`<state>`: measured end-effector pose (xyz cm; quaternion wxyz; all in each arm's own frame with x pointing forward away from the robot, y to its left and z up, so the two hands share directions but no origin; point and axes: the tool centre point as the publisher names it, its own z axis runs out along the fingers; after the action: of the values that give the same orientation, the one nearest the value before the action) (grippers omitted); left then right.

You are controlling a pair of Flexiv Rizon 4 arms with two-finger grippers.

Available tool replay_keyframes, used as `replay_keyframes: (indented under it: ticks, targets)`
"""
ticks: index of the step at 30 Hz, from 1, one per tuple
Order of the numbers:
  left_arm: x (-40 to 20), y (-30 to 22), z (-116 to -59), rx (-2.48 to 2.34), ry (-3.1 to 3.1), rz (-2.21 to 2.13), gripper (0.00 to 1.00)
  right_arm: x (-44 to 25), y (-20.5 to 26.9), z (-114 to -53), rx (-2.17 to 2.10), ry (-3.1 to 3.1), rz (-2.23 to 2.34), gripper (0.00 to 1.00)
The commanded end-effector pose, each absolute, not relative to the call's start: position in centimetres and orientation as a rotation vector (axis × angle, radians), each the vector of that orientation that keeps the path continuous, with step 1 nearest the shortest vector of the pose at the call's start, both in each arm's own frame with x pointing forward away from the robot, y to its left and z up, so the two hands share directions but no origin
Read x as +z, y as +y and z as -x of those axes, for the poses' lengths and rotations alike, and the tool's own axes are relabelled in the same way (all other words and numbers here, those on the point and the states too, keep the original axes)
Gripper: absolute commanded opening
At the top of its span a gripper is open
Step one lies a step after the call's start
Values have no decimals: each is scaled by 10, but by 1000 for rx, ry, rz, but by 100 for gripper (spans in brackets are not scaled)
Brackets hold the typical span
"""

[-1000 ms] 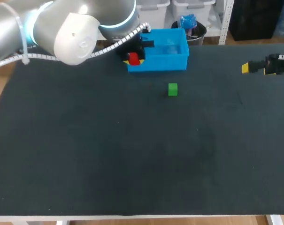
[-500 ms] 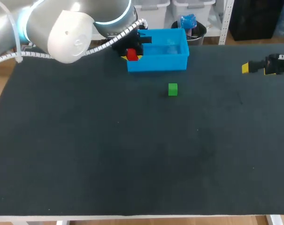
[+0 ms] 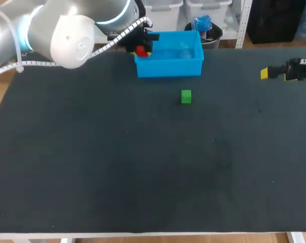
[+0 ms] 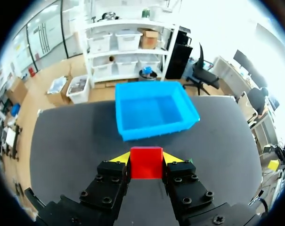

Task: Use the left arm to pick the red cube and place it into the blue plastic box first, then use the right arm to grasp the green cube and put it into the same blue plastic box after the first action is fully finished.

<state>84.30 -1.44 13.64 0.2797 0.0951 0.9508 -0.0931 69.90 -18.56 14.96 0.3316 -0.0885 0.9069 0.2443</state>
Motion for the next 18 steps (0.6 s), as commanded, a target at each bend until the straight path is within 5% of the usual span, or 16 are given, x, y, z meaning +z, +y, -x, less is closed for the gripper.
replay_keyframes:
  ticks: [1, 18]
  targets:
    - [133, -19, -869, -277, 2546, -293, 0, 150, -185, -699, 635, 2372, 230, 100]
    - [124, -40, -917, -293, 2521, -368, 0, 150, -185, -699, 635, 2372, 230, 100]
